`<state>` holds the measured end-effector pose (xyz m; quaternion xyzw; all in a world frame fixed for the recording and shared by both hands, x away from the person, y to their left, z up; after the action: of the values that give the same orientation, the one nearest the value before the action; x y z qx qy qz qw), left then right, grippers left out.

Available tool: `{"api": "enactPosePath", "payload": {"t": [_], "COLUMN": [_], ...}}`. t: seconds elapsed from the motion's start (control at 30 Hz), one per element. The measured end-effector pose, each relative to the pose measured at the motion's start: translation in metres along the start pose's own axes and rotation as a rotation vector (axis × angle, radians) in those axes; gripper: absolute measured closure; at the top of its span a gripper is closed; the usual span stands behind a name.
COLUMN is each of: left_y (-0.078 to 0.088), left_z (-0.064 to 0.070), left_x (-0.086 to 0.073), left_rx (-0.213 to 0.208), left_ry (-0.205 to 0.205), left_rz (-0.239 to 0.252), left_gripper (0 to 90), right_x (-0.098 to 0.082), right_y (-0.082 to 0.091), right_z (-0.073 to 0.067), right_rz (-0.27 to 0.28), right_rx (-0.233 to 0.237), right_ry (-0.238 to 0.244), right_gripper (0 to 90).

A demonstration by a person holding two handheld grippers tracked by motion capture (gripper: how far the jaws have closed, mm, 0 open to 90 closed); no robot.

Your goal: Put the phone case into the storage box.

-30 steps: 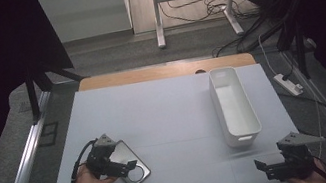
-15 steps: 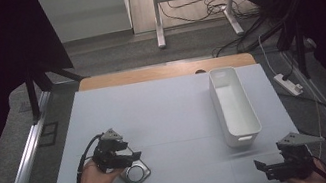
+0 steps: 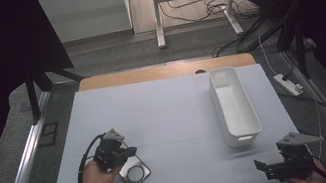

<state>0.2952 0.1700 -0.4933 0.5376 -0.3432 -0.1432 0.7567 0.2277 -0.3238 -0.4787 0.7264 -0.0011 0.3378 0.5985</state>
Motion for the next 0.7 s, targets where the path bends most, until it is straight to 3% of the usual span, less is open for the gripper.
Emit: {"api": "enactPosePath", "payload": {"t": [0.4, 0.7], "left_y": [-0.017, -0.029], "left_z": [0.000, 0.005], "left_x": [-0.010, -0.013], "left_rx": [0.010, 0.036], "left_ry": [0.005, -0.032], "left_rz": [-0.020, -0.068], "left_gripper": [89.1, 89.1], "right_x": [0.000, 0.000], "right_y": [0.000, 0.000], "right_z": [0.000, -0.001], "right_rz": [-0.004, -0.005], "right_rx": [0.002, 0.001], "right_ry": [0.006, 0.011], "right_gripper": [0.5, 0.5]}}
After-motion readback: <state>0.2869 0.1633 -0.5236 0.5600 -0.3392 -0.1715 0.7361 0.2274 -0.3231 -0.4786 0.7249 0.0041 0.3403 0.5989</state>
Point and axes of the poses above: each handheld gripper's, and its own axes: y roughly backward along the jaws, x roughly out of its top, z roughly to its right, the point moved 1 cm from there along -y, roughly forward along the jaws, and after that the axes turned 15 degrees about -z, right-handed, at the moved point
